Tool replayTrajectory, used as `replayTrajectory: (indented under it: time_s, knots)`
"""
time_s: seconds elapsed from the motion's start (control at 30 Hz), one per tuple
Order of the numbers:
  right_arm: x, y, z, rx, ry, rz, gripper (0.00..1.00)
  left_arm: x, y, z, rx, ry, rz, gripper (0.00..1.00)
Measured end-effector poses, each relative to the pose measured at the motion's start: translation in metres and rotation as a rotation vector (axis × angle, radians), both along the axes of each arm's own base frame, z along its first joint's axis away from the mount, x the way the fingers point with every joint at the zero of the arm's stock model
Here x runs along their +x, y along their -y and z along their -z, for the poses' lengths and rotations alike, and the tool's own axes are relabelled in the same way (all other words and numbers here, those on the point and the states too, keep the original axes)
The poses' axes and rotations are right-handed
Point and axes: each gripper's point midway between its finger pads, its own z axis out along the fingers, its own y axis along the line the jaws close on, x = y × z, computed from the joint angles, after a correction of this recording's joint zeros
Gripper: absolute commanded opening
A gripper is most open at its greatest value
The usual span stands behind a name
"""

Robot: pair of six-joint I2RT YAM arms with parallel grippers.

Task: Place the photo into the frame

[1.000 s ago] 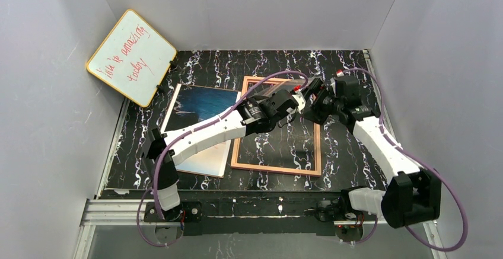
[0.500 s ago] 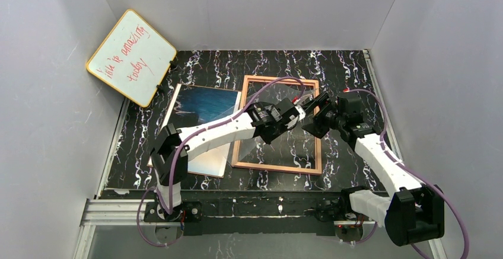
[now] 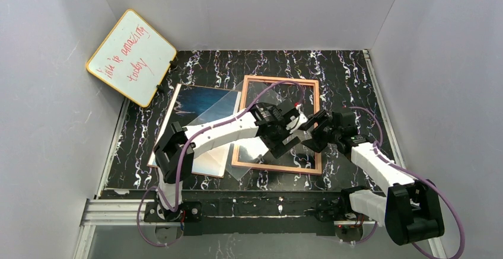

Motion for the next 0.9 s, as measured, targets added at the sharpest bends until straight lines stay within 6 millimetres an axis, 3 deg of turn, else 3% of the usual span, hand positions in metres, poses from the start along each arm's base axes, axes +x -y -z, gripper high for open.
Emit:
replayTrajectory:
  time_s: [0.17,0.27,0.4,0.5,0.6,0.7,0.8,0.9]
  knots:
    - [-0.005,0.010,0.011,-0.053,-0.016,0.032,0.85,0.001,-0.004,-0.009,-0.039,-0.091,-0.004,0.97]
    - [-0.008,0.016,0.013,-0.089,-0.012,0.040,0.84,0.019,-0.009,-0.029,-0.086,-0.109,-0.020,0.98]
    - [-0.009,0.015,0.014,-0.099,-0.007,0.025,0.84,0.083,-0.042,-0.061,-0.143,-0.041,-0.109,0.95]
    - [-0.009,0.003,0.014,-0.080,0.010,-0.018,0.84,0.152,-0.107,-0.070,-0.109,0.058,-0.244,0.92]
    - [-0.013,-0.017,0.022,-0.067,0.002,-0.083,0.84,0.204,-0.185,-0.053,-0.004,0.110,-0.383,0.88]
    - [-0.021,-0.040,0.036,-0.068,-0.019,-0.160,0.83,0.232,-0.255,-0.014,0.126,0.106,-0.486,0.87]
    - [-0.032,-0.057,0.054,-0.074,-0.064,-0.222,0.80,0.233,-0.296,0.026,0.236,0.072,-0.519,0.85]
    - [-0.032,-0.074,0.055,-0.052,-0.052,-0.255,0.77,0.230,-0.312,0.052,0.310,0.053,-0.510,0.84]
